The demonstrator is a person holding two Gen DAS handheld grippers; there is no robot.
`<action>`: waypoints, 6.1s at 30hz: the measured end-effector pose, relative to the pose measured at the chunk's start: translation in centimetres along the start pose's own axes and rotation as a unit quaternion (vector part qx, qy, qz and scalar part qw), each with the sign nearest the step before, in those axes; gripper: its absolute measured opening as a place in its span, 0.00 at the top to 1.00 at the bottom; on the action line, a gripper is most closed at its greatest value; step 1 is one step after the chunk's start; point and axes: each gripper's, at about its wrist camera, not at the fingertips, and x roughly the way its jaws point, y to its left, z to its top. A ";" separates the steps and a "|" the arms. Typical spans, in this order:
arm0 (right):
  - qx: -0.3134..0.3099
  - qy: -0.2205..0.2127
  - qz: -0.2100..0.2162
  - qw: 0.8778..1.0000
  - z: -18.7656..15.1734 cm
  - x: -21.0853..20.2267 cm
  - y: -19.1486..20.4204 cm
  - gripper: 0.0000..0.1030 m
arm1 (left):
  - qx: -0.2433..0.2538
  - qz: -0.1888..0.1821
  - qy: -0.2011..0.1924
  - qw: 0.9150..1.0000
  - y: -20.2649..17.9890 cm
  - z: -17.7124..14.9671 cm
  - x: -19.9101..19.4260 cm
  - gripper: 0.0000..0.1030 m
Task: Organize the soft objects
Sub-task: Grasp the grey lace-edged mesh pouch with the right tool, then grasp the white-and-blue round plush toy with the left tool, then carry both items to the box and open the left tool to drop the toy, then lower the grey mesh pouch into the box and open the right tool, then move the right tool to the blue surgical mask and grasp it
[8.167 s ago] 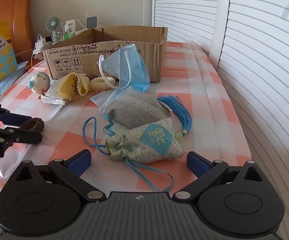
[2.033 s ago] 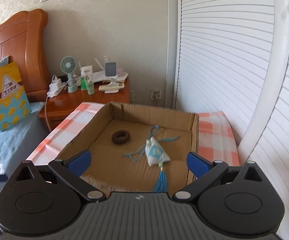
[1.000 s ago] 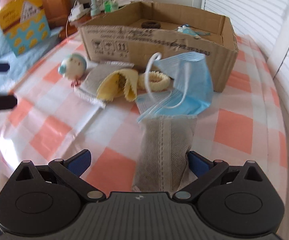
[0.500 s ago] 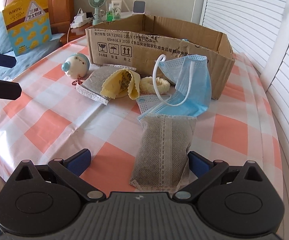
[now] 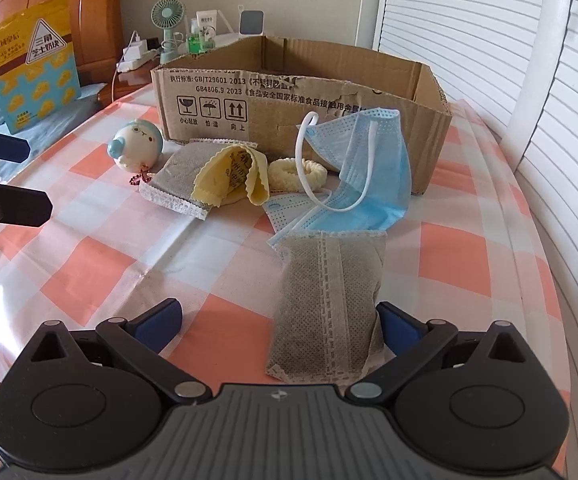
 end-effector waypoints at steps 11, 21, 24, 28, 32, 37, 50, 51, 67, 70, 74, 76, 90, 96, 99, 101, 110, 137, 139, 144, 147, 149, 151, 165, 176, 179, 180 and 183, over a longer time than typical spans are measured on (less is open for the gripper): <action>0.004 -0.020 -0.004 1.000 -0.9 -0.3 0.5 0.00 | -0.005 -0.010 0.002 1.000 0.1 0.3 0.4 0.04; 0.018 -0.039 -0.023 0.999 -1.7 -0.8 1.1 0.00 | 0.004 -0.015 0.005 1.000 -0.2 0.7 0.8 0.04; 0.021 -0.036 -0.032 0.999 -1.6 -0.8 1.1 0.00 | 0.006 -0.016 0.006 1.000 -0.2 0.7 1.0 0.04; 0.023 -0.042 -0.051 0.998 -1.6 -1.0 1.0 0.02 | 0.008 -0.014 0.007 1.000 -0.1 0.8 1.2 0.04; 0.040 -0.042 -0.056 0.997 -1.3 -1.1 0.4 0.12 | 0.011 -0.012 0.009 1.000 0.1 0.8 1.7 0.04; 0.046 -0.041 -0.061 0.996 -0.8 -0.8 0.1 0.22 | 0.014 -0.009 0.008 1.000 0.4 1.1 2.4 0.04; 0.053 -0.037 -0.073 0.995 -0.3 -0.7 -0.2 0.45 | 0.037 0.000 -0.007 0.999 1.4 2.6 4.6 0.06; 0.054 -0.037 -0.074 0.995 -0.3 -0.7 -0.2 0.45 | 0.038 0.001 -0.010 0.999 1.6 2.8 4.8 0.06; 0.055 -0.036 -0.072 0.995 -0.2 -0.6 -0.3 0.46 | -0.014 -0.031 -0.001 0.999 4.6 3.5 8.8 0.53; 0.054 -0.035 -0.073 0.995 -0.1 -0.6 -0.2 0.50 | -0.017 -0.035 -0.002 0.999 4.7 3.5 8.9 0.54; 0.054 -0.034 -0.070 0.996 0.0 -0.9 -0.4 0.55 | -0.014 -0.033 0.000 0.999 4.6 3.6 8.5 0.54; 0.053 -0.034 -0.068 0.996 0.0 -1.1 -0.4 0.59 | -0.012 -0.036 0.000 0.999 4.6 3.6 8.1 0.54; 0.045 -0.040 -0.039 0.997 -0.3 -3.9 -1.0 0.65 | 0.006 -0.083 0.006 0.997 4.0 4.5 3.8 0.54; 0.049 -0.046 -0.026 0.997 -0.2 -5.2 -1.7 0.65 | -0.004 -0.105 0.007 0.994 4.2 5.7 2.4 0.54; 0.052 -0.050 -0.023 0.997 -0.1 -5.7 -2.1 0.65 | -0.007 -0.114 0.007 0.993 4.1 6.2 1.8 0.54; 0.052 -0.052 -0.023 0.997 -0.1 -6.0 -2.3 0.65 | -0.011 -0.118 0.007 0.993 4.1 6.5 1.6 0.54; 0.035 -0.068 -0.015 0.997 1.1 -7.9 -3.0 0.65 | -0.011 -0.121 -0.001 0.993 3.5 7.8 0.7 0.54; 0.010 -0.122 -0.003 0.992 12.3 -6.1 -5.9 0.65 | 0.012 -0.057 -0.015 0.998 3.3 19.2 10.0 0.26; 0.012 -0.125 -0.003 0.992 13.3 -5.5 -6.2 0.65 | 0.003 -0.041 -0.025 0.999 3.5 19.3 10.6 0.16; 0.015 -0.124 -0.001 0.992 14.2 -4.5 -6.6 0.65 | -0.005 -0.038 -0.028 0.999 3.9 18.4 10.0 0.14; 0.019 -0.122 0.001 0.992 14.7 -4.0 -6.7 0.65 | 0.011 -0.021 -0.034 0.999 3.6 17.4 8.4 0.09; 0.023 -0.119 0.007 0.993 15.0 -3.6 -6.8 0.65 | 0.021 -0.016 -0.037 0.999 3.2 16.4 7.1 0.08; 0.029 -0.114 0.014 0.993 15.6 -2.9 -6.8 0.65 | 0.027 -0.011 -0.042 0.999 2.8 15.1 5.5 0.06; 0.096 -0.107 0.028 0.989 18.6 2.0 -5.8 0.00 | 0.019 0.013 -0.043 0.999 -0.3 6.1 1.5 0.04; 0.050 -0.073 -0.075 0.993 14.8 0.0 -5.0 0.00 | 0.021 0.022 -0.055 0.998 -0.9 5.1 -0.2 0.04; 0.062 -0.063 -0.102 0.991 13.6 -0.4 -5.8 0.00 | 0.022 0.021 -0.057 0.998 -1.2 4.9 -0.6 0.04; 0.070 -0.059 -0.107 0.990 13.1 -0.4 -6.2 0.00 | 0.023 0.020 -0.058 0.998 -1.3 4.8 -0.8 0.04; 0.097 -0.048 -0.118 0.987 11.8 0.0 -7.4 0.00 | 0.029 0.020 -0.060 0.998 -1.8 4.6 -1.3 0.04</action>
